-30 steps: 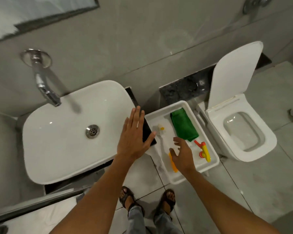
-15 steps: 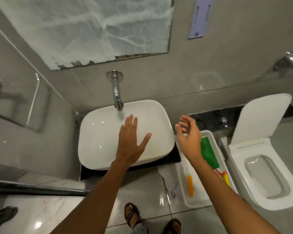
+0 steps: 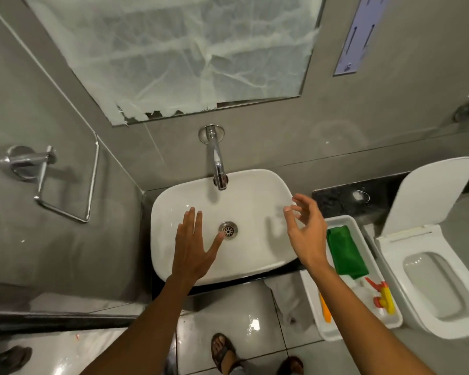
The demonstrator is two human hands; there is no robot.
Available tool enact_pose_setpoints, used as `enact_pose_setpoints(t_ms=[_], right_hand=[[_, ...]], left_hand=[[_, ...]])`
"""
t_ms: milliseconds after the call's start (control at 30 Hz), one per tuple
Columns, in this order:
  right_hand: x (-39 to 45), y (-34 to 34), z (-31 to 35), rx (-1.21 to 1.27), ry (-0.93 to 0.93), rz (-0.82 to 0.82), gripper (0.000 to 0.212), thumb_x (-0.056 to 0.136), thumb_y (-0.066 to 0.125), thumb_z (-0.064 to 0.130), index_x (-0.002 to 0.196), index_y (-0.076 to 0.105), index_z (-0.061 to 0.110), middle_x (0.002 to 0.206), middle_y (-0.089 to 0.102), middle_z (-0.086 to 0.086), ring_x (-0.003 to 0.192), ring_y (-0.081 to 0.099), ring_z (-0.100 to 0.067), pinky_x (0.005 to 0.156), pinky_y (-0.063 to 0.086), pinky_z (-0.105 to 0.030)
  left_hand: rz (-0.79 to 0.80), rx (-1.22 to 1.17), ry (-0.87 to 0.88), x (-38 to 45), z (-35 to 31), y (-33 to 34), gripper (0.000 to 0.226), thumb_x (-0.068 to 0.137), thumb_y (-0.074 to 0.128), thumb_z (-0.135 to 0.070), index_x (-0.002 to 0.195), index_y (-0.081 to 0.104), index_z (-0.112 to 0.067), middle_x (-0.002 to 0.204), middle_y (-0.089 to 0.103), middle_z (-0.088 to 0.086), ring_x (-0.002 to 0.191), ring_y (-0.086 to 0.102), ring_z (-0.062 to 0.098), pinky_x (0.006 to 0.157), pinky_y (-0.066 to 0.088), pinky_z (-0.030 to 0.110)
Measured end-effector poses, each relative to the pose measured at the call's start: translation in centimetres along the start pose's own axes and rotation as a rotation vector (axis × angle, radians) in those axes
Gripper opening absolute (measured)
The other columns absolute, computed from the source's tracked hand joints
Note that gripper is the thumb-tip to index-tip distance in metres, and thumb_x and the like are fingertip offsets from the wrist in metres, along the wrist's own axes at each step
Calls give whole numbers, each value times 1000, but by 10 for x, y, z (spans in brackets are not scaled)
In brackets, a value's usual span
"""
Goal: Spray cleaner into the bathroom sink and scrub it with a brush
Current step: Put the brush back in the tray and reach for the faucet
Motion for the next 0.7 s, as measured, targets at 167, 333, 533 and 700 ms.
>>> enact_pose_setpoints(t_ms=[167,333,533,700], right_hand=[[0,53,34,6,-28,206,44,94,77,38,134,69,21,129,72,7,110,73,-8,93,64,-32],[12,114,72,-16,-48,339,63,91,76,51,145,61,21,135,69,9,116,69,-7,96,60,-20],[23,138,75,-14,-30,376,45,94,77,40,135,69,20,126,75,5,111,73,-10,99,61,-28],[28,137,70,-19,-43,385,41,95,75,39,132,71,22,118,76,10,105,71,1,87,59,-11]], left_hand=[[-27,1,-15,-6,9,8,97,100,39,-76,172,24,-14,184,13,7,171,9,25,139,9,47],[-25,21,-33,-21,43,18,96,99,35,-77,172,24,-16,183,16,7,171,12,28,138,11,52],[13,61,-81,-37,64,28,100,98,19,-86,174,14,-21,183,2,-2,171,2,21,139,7,50],[16,70,-104,-36,59,24,98,97,24,-84,174,15,-23,182,1,-3,170,1,20,139,5,50]])
Point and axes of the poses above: each hand's wrist, its own x-axis towards the middle knuckle, its own y-axis out of the palm, z = x × y, the point moved 8 cm from there along x, towards the middle knuckle
